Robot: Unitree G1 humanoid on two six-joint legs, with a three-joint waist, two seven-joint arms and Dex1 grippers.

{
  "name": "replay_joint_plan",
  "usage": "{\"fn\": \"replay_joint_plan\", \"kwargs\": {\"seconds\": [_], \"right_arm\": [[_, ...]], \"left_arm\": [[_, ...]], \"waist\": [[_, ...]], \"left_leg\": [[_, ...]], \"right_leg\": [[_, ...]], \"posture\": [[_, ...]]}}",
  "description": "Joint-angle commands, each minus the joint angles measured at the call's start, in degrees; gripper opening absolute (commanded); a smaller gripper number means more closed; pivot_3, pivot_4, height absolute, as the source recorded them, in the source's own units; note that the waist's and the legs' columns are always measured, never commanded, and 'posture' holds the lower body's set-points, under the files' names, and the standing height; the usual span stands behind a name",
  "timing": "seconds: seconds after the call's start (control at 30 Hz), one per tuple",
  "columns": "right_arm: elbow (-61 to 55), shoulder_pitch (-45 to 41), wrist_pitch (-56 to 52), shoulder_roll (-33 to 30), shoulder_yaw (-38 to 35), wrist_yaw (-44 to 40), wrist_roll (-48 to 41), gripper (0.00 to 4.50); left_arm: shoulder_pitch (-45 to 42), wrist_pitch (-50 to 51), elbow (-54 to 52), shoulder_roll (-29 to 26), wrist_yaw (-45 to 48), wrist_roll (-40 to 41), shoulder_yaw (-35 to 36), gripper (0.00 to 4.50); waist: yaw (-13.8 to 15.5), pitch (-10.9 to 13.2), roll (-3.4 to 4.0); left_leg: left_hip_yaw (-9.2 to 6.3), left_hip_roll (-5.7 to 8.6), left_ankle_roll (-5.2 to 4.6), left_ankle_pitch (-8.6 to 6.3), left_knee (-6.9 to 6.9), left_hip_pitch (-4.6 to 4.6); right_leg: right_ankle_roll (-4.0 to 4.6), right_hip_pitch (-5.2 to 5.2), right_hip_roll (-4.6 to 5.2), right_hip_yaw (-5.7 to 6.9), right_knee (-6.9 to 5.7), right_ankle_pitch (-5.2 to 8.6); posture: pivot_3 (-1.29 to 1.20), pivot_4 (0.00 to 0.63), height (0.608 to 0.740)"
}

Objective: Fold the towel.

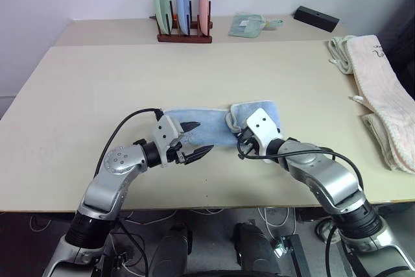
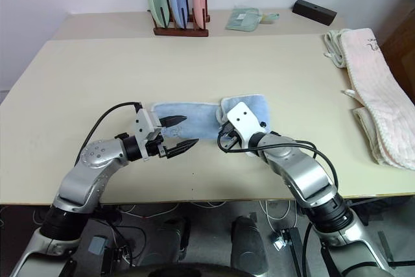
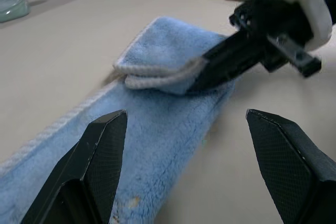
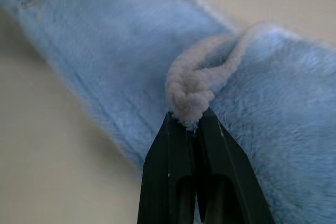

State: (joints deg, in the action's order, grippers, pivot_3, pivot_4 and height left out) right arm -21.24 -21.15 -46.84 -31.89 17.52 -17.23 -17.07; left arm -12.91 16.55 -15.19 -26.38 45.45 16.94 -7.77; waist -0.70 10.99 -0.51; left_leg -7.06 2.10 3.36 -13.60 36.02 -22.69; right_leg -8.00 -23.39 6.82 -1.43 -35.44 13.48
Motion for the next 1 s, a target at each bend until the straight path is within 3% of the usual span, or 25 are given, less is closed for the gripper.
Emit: {"fn": "replay_joint_plan", "kwargs": {"seconds": [0.03, 0.1, 0.2, 0.4, 0.57, 0.67, 0.83, 1.0], "right_arm": [[-0.81, -0.91, 1.75, 1.23, -0.52, -1.05, 2.01, 0.05], [-0.7, -0.79, 1.88, 1.52, -0.57, -1.03, 3.37, 0.05], [-3.12, 0.57, 2.09, 1.25, -2.88, -4.02, 1.51, 0.83], [-13.81, 8.1, 6.16, -5.97, -9.6, -12.71, -1.1, 3.71], [-13.02, 8.14, 5.88, -6.83, -17.19, -13.33, -3.32, 3.71], [-4.68, 3.23, 7.91, -5.54, -17.57, -10.08, 0.87, 2.81], [12.3, -3.22, 17.53, 1.21, -13.36, -7.19, 7.11, 0.24], [22.0, -2.48, 24.63, 6.11, -11.17, -9.19, 8.82, 0.08]], "left_arm": [[0.65, 0.25, -3.32, -0.5, -0.45, 0.75, 1.09, 3.67], [0.88, 0.66, -3.64, -0.63, -0.55, 0.76, 1.05, 3.67], [1.0, 1.0, -3.87, -0.78, -0.63, 0.69, 0.96, 3.67], [1.27, 1.72, -3.91, -1.49, -0.49, 0.86, 1.5, 3.67], [1.26, 1.87, -3.49, -1.8, -0.53, 0.93, 1.74, 3.67], [0.88, 2.02, -3.33, -1.08, -0.88, 0.86, 1.06, 3.67], [0.63, 1.77, -2.54, 0.06, -1.1, 0.34, 0.12, 3.67], [1.45, 1.69, -2.99, 0.08, -1.85, -0.21, 0.26, 3.67]], "waist": [[-0.06, 0.0, 0.0], [-0.08, 0.0, 0.0], [-0.12, 0.0, 0.0], [0.12, 0.0, -0.01], [-0.31, 0.0, -0.02], [-0.23, 0.0, -0.02], [-0.18, -0.02, -0.06], [-0.16, -0.01, -0.05]], "left_leg": [[0.0, 0.0, 0.0, 0.0, -0.01, 0.01], [-0.01, -0.01, 0.0, 0.0, -0.04, 0.04], [-0.02, -0.01, 0.0, 0.0, -0.04, 0.04], [-0.02, 0.0, 0.0, 0.0, -0.04, -0.02], [-0.01, -0.03, -0.01, -0.01, -0.03, 0.06], [0.01, -0.04, 0.0, -0.01, -0.02, 0.09], [0.01, -0.03, 0.0, 0.0, -0.08, 0.08], [0.01, -0.02, 0.0, 0.0, -0.12, 0.07]], "right_leg": [[0.0, 0.0, 0.0, 0.0, 0.0, 0.0], [0.0, -0.01, -0.01, 0.01, -0.02, 0.0], [0.0, -0.01, -0.01, 0.01, -0.02, 0.0], [-0.01, 0.01, 0.0, 0.03, 0.06, 0.0], [0.02, 0.05, -0.01, 0.02, 0.05, 0.0], [0.06, 0.05, -0.02, 0.02, 0.03, -0.01], [0.02, 0.06, -0.01, 0.02, 0.07, -0.02], [0.01, 0.03, -0.01, 0.02, 0.08, -0.03]], "posture": [[0.0, 0.15, 0.74], [0.0, 0.15, 0.74], [0.0, 0.15, 0.74], [0.0, 0.15, 0.74], [0.0, 0.15, 0.74], [0.0, 0.15, 0.74], [0.0, 0.15, 0.74], [0.0, 0.15, 0.74]]}}
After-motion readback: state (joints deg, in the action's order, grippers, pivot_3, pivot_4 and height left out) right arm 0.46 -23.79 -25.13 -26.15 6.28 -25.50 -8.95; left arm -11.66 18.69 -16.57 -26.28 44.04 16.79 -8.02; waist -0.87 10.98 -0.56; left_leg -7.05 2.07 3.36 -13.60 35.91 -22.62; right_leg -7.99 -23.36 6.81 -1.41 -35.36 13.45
